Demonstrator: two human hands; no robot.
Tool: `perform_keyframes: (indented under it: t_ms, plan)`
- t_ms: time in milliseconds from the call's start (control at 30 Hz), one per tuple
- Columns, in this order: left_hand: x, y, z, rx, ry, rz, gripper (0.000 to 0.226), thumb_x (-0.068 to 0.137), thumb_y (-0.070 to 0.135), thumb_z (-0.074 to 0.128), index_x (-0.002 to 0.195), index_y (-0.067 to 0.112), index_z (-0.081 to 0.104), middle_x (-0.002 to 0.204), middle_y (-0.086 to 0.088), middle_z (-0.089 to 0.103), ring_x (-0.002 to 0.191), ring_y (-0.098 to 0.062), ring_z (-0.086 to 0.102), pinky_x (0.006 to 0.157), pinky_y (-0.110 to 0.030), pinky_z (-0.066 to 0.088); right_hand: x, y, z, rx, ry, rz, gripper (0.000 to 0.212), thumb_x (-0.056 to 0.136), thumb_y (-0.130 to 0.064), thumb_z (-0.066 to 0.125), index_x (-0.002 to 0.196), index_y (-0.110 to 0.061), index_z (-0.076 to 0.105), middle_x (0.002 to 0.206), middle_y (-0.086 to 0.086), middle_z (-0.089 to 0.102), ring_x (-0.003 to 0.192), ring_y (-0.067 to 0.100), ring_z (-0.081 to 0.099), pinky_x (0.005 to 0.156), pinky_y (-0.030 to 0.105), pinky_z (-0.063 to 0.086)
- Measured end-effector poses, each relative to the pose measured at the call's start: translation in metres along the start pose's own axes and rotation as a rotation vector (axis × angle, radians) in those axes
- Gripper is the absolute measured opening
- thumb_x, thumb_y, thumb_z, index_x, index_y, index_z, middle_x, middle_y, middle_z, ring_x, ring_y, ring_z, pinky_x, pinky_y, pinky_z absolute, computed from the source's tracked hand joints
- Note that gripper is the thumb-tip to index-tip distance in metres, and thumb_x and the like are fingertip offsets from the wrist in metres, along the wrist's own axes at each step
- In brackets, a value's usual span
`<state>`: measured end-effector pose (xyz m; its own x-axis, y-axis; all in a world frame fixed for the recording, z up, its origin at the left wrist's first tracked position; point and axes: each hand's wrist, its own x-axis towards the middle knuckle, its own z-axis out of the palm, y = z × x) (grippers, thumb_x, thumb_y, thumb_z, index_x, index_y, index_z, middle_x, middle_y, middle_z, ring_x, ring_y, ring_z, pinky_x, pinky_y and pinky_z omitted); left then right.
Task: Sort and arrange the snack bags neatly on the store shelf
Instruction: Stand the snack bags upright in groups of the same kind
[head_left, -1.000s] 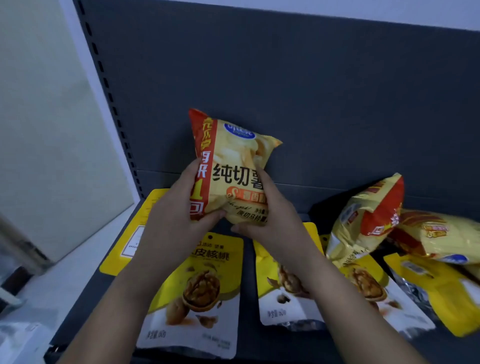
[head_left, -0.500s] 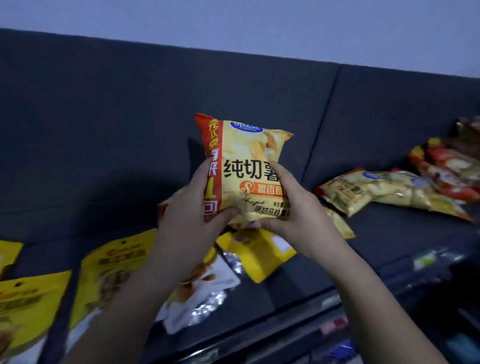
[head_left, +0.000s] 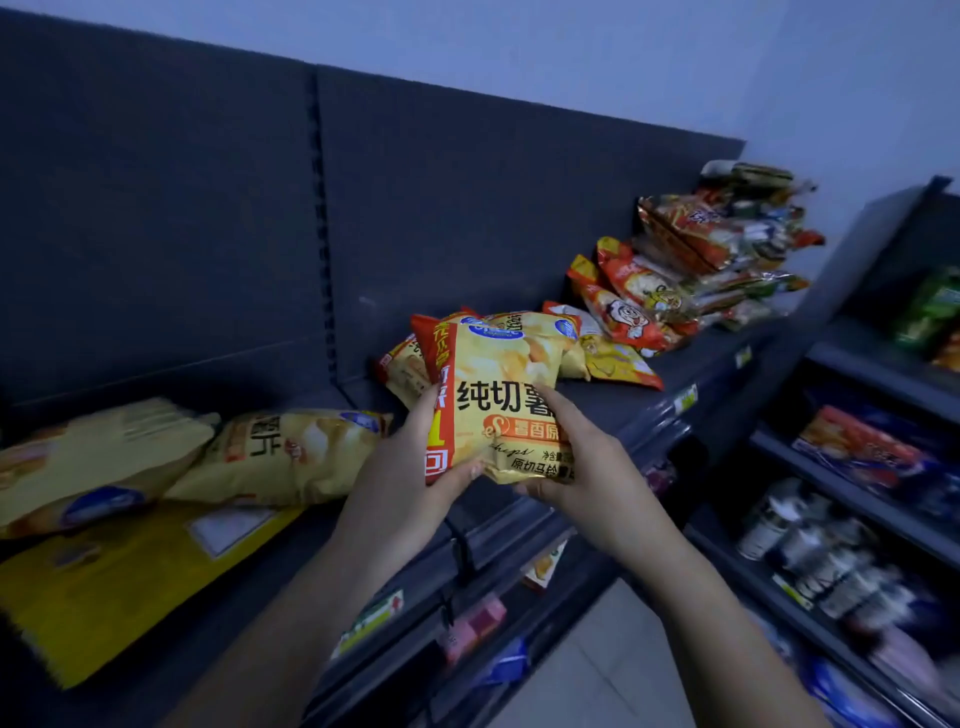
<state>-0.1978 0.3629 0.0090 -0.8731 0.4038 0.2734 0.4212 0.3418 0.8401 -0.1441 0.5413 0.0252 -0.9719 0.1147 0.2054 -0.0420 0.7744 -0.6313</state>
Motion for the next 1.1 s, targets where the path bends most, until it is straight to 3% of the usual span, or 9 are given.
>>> perform_keyframes:
  t_ms: [100, 300, 533, 733, 833, 933, 1000, 1100]
  plan:
    - [0.024, -0.017, 0.029, 0.041, -0.088, -0.071, 0.066, 0.085, 0.028, 0.068, 0.139, 0.035, 0.030, 0.109, 0.021, 0.059, 0.098, 0.000, 0.058, 0.084, -0.022, 0.048, 0.019, 0.039, 0.005, 0.021, -0.048, 0.058, 0.094, 0.074, -0.009, 0.077, 0.146, -0.033, 0.022, 0.131, -0.005, 0.051, 0.115, 0.011, 0.052, 0.098, 0.030, 0.045]
    - [0.080, -0.047, 0.080, 0.291, -0.228, -0.187, 0.037, 0.090, 0.038, 0.058, 0.117, 0.023, 0.040, 0.105, 0.006, 0.060, 0.092, -0.012, 0.059, 0.079, -0.033, 0.051, 0.073, 0.113, 0.018, -0.047, -0.178, 0.137, 0.091, 0.073, -0.011, 0.077, 0.146, -0.028, 0.024, 0.128, -0.002, 0.050, 0.114, 0.013, 0.049, 0.095, 0.025, 0.042]
    - [0.143, -0.042, 0.128, 0.441, -0.205, -0.212, 0.045, 0.093, 0.040, 0.053, 0.128, 0.018, 0.034, 0.121, 0.000, 0.056, 0.107, -0.019, 0.057, 0.080, -0.030, 0.046, 0.136, 0.165, -0.002, -0.104, -0.233, 0.136, 0.096, 0.071, -0.011, 0.077, 0.146, -0.035, 0.021, 0.124, -0.002, 0.050, 0.112, 0.015, 0.050, 0.093, 0.031, 0.045]
    - [0.166, -0.039, 0.163, 0.361, -0.166, -0.319, 0.062, 0.091, 0.038, 0.056, 0.139, 0.019, 0.020, 0.133, -0.005, 0.046, 0.114, -0.020, 0.052, 0.087, -0.032, 0.047, 0.163, 0.196, -0.011, -0.173, -0.235, 0.035, 0.096, 0.074, -0.019, 0.077, 0.148, -0.030, 0.017, 0.129, 0.000, 0.048, 0.120, 0.017, 0.046, 0.097, 0.028, 0.039]
    - [0.169, -0.039, 0.178, 0.241, -0.143, -0.317, 0.071, 0.092, 0.034, 0.057, 0.145, 0.022, 0.012, 0.141, -0.003, 0.038, 0.120, -0.019, 0.047, 0.093, -0.034, 0.046, 0.171, 0.205, -0.012, -0.347, -0.243, -0.011, 0.096, 0.081, -0.021, 0.067, 0.150, -0.020, 0.001, 0.147, 0.003, 0.032, 0.136, 0.021, 0.028, 0.112, 0.038, 0.026]
    - [0.163, -0.036, 0.180, 0.171, -0.136, -0.342, 0.073, 0.090, 0.034, 0.058, 0.146, 0.026, 0.011, 0.143, 0.002, 0.036, 0.121, -0.017, 0.046, 0.098, -0.036, 0.043, 0.170, 0.201, -0.015, -0.379, -0.263, 0.001, 0.095, 0.085, -0.017, 0.062, 0.149, -0.022, -0.009, 0.155, 0.000, 0.011, 0.144, 0.019, 0.005, 0.118, 0.040, 0.007]
    - [0.153, -0.033, 0.175, 0.121, -0.128, -0.370, 0.074, 0.087, 0.037, 0.062, 0.145, 0.028, 0.015, 0.140, 0.009, 0.037, 0.122, -0.012, 0.045, 0.099, -0.032, 0.042, 0.168, 0.190, -0.019, -0.268, -0.249, -0.096, 0.090, 0.083, -0.003, 0.057, 0.149, -0.023, -0.001, 0.156, -0.003, 0.008, 0.145, 0.014, -0.002, 0.119, 0.037, -0.003]
    - [0.132, -0.023, 0.158, 0.118, -0.008, -0.367, 0.074, 0.082, 0.036, 0.069, 0.142, 0.027, 0.026, 0.136, 0.019, 0.035, 0.128, -0.006, 0.039, 0.100, -0.019, 0.035, 0.166, 0.164, -0.020, -0.059, -0.210, -0.296, 0.079, 0.074, 0.002, 0.048, 0.144, -0.026, 0.025, 0.146, -0.008, 0.026, 0.141, 0.007, 0.010, 0.119, 0.035, -0.002]
